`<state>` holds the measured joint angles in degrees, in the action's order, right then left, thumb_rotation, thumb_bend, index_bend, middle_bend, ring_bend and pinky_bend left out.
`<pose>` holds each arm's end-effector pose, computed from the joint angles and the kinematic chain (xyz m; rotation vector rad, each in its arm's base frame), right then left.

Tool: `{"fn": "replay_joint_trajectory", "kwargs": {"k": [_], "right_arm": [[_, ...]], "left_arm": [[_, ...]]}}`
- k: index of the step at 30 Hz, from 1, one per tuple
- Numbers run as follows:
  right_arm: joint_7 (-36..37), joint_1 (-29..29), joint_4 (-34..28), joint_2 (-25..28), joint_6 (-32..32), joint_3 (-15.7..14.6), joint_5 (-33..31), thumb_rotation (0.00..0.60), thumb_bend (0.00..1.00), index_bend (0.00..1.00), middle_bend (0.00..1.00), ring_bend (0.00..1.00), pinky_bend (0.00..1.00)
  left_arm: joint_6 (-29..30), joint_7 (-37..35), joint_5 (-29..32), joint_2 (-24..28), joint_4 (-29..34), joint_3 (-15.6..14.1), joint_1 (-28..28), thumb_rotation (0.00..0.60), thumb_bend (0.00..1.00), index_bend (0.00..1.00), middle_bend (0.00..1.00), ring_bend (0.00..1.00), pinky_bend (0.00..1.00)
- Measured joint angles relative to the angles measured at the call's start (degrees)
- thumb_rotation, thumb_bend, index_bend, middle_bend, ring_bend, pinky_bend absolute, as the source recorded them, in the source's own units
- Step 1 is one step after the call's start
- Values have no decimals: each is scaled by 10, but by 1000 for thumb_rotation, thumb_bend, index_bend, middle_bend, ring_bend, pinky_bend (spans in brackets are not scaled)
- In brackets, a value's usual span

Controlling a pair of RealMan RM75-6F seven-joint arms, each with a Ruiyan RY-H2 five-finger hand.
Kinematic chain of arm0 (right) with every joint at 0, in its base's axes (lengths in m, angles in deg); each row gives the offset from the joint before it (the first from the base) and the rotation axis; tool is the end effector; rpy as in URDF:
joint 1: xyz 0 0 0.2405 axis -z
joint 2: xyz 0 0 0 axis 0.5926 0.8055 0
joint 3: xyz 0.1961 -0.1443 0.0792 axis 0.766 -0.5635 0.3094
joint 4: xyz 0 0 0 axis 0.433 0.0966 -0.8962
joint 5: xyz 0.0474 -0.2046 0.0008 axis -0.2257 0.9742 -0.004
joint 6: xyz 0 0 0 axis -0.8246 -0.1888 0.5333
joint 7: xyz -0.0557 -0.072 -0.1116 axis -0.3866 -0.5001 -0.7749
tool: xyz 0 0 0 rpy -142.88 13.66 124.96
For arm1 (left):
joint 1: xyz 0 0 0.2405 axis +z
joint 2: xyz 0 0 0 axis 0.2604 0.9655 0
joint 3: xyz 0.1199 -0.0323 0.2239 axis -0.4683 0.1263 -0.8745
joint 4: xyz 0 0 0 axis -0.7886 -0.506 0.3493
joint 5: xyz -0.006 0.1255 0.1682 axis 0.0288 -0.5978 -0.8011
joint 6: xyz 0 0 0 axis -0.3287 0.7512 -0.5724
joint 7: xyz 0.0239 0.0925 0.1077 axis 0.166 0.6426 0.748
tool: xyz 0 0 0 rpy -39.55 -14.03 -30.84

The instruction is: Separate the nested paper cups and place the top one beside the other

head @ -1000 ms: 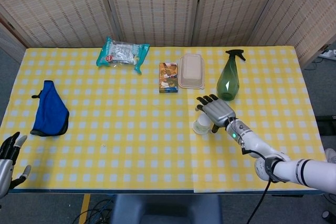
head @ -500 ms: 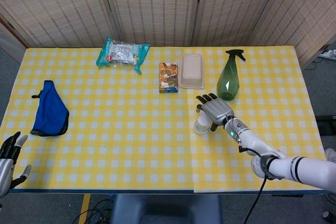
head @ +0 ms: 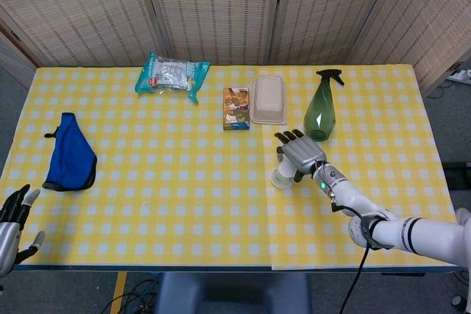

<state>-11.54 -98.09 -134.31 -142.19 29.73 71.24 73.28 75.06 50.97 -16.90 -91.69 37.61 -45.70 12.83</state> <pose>-0.1386 -0.3890 0.0419 2.0595 -0.9580 0.5259 -0.3254 0.1581 0.1677 -1.4116 -0.8830 -0.8447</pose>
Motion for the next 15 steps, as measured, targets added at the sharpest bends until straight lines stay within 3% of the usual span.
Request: {"fn": "replay_joint_trajectory", "kwargs": {"k": [15], "right_arm": [[17, 7, -36, 34, -19, 10, 15, 600, 166, 393, 22, 0, 0]], "left_arm": [[-2, 5, -5, -3, 2, -3, -2, 600, 381, 0, 0, 31, 291]]}}
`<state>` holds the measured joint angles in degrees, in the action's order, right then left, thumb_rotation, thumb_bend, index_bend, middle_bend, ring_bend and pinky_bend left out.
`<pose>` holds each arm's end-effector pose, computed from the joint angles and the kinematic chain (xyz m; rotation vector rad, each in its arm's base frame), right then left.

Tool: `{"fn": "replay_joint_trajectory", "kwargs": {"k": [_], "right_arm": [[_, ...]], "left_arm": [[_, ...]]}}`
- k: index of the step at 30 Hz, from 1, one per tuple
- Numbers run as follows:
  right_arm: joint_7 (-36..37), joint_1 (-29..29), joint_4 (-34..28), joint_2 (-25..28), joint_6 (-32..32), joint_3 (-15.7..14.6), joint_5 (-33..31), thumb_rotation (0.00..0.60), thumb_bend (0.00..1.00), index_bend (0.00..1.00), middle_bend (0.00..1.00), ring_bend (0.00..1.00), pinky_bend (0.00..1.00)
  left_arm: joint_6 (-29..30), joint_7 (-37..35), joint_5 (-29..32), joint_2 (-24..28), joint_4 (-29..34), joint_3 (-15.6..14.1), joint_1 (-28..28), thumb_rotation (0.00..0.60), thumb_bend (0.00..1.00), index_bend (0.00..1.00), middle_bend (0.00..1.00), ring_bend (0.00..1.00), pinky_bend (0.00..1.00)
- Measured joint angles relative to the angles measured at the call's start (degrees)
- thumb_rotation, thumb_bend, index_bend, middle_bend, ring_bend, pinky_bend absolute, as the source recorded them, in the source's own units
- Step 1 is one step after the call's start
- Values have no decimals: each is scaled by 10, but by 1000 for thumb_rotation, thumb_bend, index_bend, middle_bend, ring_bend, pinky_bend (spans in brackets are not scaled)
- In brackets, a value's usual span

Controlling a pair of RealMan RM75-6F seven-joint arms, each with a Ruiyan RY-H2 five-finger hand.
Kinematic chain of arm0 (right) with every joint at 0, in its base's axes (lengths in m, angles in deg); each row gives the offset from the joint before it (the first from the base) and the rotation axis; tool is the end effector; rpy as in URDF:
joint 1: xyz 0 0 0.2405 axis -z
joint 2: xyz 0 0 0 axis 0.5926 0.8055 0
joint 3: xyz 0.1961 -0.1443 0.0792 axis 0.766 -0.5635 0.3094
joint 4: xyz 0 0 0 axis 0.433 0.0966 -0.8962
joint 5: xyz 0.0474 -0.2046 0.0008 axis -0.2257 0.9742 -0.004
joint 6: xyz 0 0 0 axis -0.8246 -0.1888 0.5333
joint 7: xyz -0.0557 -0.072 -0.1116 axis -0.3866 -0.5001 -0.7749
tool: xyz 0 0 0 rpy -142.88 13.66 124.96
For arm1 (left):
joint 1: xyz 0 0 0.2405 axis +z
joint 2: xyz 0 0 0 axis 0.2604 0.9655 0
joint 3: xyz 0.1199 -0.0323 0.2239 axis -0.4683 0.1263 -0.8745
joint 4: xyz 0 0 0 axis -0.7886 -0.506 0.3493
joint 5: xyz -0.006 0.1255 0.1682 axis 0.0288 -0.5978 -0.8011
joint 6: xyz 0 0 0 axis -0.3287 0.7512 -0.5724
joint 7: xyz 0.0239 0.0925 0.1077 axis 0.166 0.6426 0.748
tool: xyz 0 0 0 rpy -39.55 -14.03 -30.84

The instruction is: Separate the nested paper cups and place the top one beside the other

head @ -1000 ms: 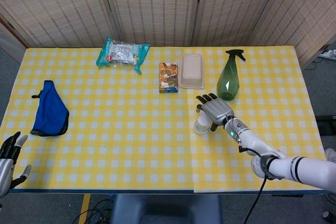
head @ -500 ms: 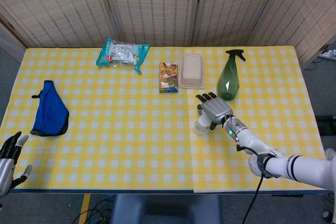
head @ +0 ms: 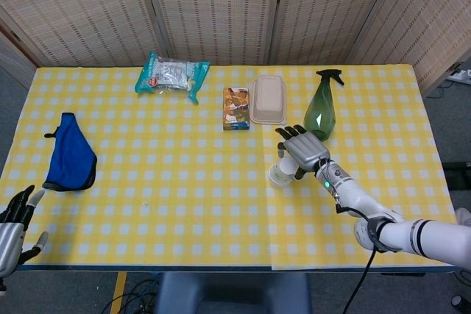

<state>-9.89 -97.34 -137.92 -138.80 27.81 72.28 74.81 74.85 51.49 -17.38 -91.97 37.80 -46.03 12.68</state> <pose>-0.1313 -0.3860 0.0598 2.0339 -0.9566 0.5844 -0.3236 0.1576 0.1640 -1.4262 -0.8848 -0.8440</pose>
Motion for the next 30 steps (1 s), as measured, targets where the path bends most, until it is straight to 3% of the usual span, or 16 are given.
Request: {"fn": "replay_joint_trajectory", "kwargs": {"k": [9, 22, 30], "right_arm": [[10, 4, -34, 31, -14, 15, 12, 600, 165, 393, 22, 0, 0], [20, 10, -134, 118, -33, 41, 31, 600, 166, 393, 22, 0, 0], [21, 3, -126, 94, -25, 45, 27, 600, 166, 393, 22, 0, 0]], "left_arm": [[1, 3, 1, -1, -1, 1, 0, 600, 382, 0, 0, 30, 291], [1, 21, -2, -7, 6, -2, 0, 600, 382, 0, 0, 31, 291], [5, 14, -7, -4, 6, -4, 2, 600, 381, 0, 0, 31, 291]]}}
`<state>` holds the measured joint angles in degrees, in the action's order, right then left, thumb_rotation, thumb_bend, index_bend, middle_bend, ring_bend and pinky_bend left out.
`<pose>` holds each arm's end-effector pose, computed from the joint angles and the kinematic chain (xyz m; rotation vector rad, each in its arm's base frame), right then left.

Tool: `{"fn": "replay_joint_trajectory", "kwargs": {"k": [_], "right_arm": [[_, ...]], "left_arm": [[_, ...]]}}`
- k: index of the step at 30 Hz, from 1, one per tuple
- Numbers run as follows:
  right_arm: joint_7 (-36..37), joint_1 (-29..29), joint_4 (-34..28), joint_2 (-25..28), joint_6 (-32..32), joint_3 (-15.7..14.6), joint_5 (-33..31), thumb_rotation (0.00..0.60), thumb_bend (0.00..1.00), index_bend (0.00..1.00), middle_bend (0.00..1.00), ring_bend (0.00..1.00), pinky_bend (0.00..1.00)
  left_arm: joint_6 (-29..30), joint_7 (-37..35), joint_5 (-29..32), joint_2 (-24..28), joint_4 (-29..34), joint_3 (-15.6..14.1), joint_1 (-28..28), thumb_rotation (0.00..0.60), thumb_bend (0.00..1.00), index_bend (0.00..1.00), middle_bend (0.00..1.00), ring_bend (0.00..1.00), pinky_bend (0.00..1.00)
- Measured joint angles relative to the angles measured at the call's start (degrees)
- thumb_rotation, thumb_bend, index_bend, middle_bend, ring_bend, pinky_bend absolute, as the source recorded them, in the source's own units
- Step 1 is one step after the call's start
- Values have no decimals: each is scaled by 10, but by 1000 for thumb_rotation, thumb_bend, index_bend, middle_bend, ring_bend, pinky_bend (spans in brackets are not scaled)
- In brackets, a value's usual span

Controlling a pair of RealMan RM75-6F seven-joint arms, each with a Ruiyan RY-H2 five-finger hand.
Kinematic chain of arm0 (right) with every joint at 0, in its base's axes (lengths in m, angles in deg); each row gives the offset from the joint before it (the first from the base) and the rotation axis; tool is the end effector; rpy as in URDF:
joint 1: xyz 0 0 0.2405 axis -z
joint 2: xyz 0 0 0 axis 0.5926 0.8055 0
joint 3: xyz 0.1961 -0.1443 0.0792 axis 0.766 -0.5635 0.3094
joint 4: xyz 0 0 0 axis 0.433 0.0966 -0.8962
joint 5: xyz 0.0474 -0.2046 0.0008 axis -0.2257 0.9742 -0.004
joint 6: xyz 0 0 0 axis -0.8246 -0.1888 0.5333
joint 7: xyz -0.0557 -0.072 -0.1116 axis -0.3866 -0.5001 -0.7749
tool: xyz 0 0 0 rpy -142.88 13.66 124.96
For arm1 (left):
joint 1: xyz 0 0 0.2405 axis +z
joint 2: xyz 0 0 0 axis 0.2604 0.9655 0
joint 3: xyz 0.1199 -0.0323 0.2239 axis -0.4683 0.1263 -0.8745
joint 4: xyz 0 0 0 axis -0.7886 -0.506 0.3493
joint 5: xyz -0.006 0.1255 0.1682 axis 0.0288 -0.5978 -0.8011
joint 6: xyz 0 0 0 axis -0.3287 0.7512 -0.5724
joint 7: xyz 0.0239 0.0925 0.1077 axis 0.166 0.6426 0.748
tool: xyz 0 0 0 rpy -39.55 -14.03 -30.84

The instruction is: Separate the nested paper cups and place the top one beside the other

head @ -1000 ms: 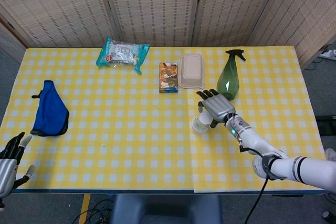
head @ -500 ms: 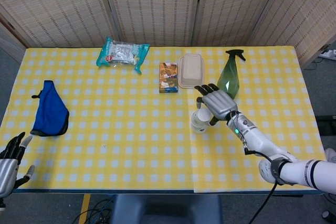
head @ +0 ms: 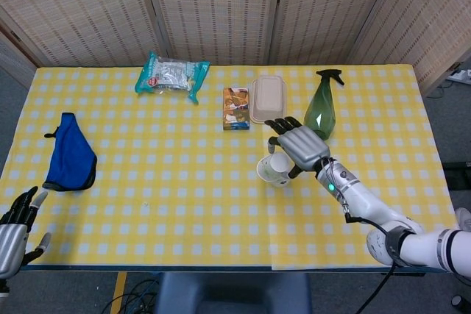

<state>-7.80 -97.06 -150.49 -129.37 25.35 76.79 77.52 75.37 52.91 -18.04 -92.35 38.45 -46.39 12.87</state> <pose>-0.0860 -0.3653 0.0982 2.0506 -0.9369 0.7470 -0.3198 0.1551 0.1603 -1.4363 -0.8753 -0.8443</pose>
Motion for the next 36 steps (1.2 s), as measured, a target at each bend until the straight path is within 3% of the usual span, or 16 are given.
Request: {"fn": "replay_joint_trajectory", "kwargs": {"k": [22, 36], "right_arm": [[-28, -55, 150, -166, 27, -14, -67, 600, 165, 394, 22, 0, 0], [-26, -81, 211, -213, 52, -22, -104, 600, 165, 393, 22, 0, 0]], "left_arm": [[6, -40, -4, 14, -9, -1, 3, 600, 381, 0, 0, 30, 291], [6, -55, -7, 17, -11, -2, 2, 600, 381, 0, 0, 30, 291]]}}
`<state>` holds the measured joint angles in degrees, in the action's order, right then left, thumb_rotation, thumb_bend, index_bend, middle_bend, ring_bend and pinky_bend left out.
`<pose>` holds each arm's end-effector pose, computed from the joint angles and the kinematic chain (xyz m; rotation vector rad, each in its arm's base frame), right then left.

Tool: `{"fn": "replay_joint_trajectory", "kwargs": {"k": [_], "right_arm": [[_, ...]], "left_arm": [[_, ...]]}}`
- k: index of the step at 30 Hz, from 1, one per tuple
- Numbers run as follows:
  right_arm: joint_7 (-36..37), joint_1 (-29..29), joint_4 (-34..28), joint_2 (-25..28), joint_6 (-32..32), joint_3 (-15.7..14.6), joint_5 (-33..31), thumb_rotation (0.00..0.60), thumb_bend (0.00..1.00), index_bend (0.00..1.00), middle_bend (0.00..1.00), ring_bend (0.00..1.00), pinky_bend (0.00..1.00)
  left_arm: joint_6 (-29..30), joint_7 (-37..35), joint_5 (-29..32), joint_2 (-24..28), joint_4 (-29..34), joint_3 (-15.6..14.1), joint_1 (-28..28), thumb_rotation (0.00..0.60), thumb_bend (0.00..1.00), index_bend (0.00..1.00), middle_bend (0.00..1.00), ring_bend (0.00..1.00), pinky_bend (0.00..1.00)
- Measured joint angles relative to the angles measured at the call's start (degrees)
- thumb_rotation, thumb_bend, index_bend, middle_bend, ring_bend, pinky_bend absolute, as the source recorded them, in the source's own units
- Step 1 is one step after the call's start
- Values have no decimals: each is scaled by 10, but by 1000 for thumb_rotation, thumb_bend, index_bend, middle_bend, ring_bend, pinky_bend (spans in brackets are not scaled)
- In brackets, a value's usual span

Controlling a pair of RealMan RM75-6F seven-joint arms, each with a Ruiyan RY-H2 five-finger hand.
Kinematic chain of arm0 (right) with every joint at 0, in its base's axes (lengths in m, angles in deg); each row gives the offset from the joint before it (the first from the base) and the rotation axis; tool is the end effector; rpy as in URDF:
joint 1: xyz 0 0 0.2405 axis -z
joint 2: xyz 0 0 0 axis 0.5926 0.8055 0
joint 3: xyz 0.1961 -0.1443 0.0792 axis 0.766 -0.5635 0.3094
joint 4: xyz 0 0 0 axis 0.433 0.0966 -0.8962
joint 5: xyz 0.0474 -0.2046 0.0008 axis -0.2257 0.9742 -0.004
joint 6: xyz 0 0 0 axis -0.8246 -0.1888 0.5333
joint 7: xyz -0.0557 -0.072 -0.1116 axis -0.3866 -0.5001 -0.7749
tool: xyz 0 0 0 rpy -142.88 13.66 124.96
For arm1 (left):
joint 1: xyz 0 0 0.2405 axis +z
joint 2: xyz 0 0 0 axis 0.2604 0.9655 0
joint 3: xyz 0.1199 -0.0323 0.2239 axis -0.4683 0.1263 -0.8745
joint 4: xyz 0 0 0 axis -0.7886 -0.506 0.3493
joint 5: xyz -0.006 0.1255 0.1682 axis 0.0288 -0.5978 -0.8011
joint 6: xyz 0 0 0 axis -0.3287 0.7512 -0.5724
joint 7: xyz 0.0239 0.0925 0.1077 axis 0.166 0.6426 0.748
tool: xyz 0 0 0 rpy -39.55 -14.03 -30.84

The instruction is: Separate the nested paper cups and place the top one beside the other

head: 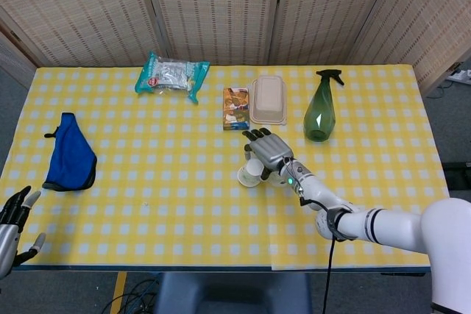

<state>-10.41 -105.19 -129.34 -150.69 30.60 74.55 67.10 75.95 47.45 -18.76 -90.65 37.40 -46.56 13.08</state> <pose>-0.0787 -0.4033 -0.0010 2.0926 -1.0275 0.6517 -0.3240 0.1535 0.1720 -1.4238 -0.9056 -0.8870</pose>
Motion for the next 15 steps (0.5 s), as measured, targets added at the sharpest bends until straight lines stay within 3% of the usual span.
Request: {"fn": "replay_joint_trajectory", "kwargs": {"k": [15], "right_arm": [[-20, -24, 22, -18, 0, -18, -53, 600, 166, 393, 19, 0, 0]], "left_arm": [[2, -10, -5, 3, -1, -2, 0, 600, 381, 0, 0, 30, 291]]}}
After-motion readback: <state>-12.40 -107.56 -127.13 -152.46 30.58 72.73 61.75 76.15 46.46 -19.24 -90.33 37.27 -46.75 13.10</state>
